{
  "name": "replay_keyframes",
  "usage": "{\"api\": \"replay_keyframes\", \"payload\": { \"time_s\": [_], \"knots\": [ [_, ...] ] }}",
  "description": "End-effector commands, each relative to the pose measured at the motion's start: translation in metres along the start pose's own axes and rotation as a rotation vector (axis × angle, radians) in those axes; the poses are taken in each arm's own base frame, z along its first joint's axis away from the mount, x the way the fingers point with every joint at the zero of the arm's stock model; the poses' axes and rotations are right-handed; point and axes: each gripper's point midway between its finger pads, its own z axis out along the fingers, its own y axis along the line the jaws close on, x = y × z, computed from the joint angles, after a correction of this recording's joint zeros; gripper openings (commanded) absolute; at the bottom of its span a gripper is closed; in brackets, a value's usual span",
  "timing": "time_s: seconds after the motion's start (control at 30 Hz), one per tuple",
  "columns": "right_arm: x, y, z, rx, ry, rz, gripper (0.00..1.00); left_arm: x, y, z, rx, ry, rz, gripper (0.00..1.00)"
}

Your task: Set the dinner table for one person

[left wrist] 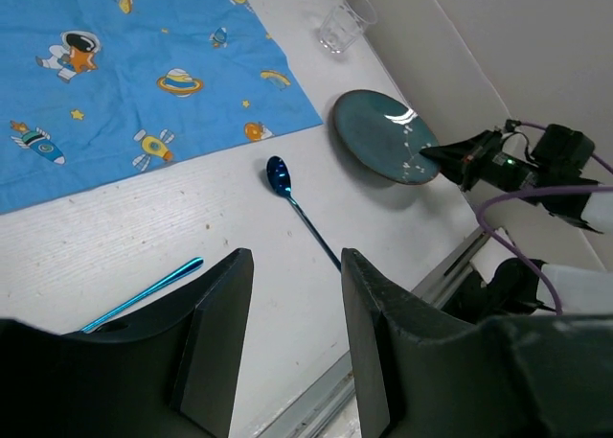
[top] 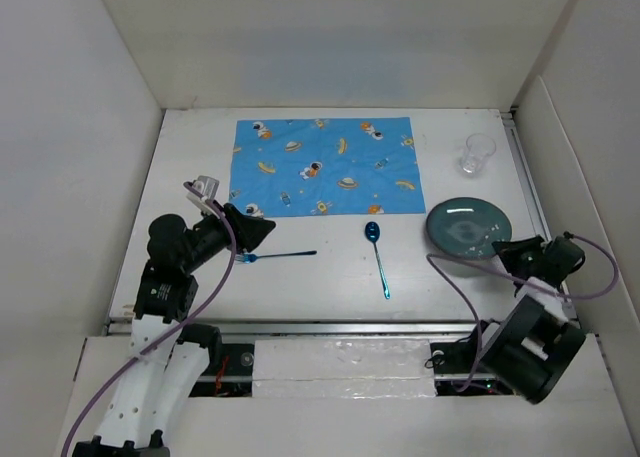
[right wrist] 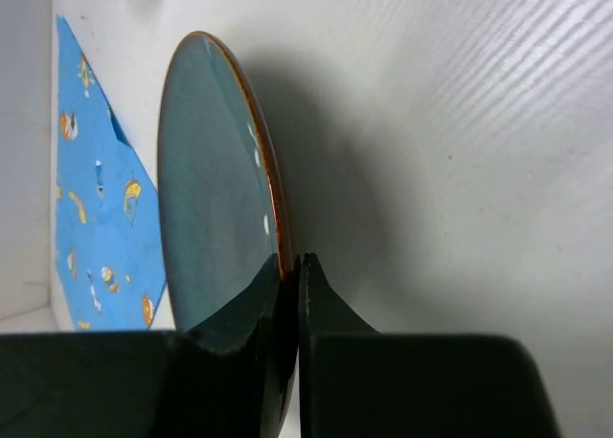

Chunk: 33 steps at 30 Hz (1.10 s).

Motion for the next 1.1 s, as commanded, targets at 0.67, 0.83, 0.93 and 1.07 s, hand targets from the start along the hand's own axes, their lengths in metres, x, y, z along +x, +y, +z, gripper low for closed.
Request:
{"api": "replay_keyframes", "payload": {
  "time_s": [0.67,0.83,0.93,1.07],
  "knots": [
    [0.144,0.432,-0.007,-0.917,0.244,-0.241,0.0,-0.054,0.024,0.015,-0.164,-0.114,-0.056,0.47],
    [0.172,0.45,0.046,-0.911,0.325,-0.242,0.0,-0.036,0.031,0.02,-0.158,-0.043,-0.063,0.47],
    [0.193,0.449,0.08,-0.877,0.374,-0.246,0.0,-0.039,0.033,0.02,-0.174,-0.038,-0.047,0.45],
    [0.215,0.442,0.104,-0.864,0.427,-0.225,0.0,-0.038,0.037,0.022,-0.185,-0.029,-0.052,0.45]
  ]
}}
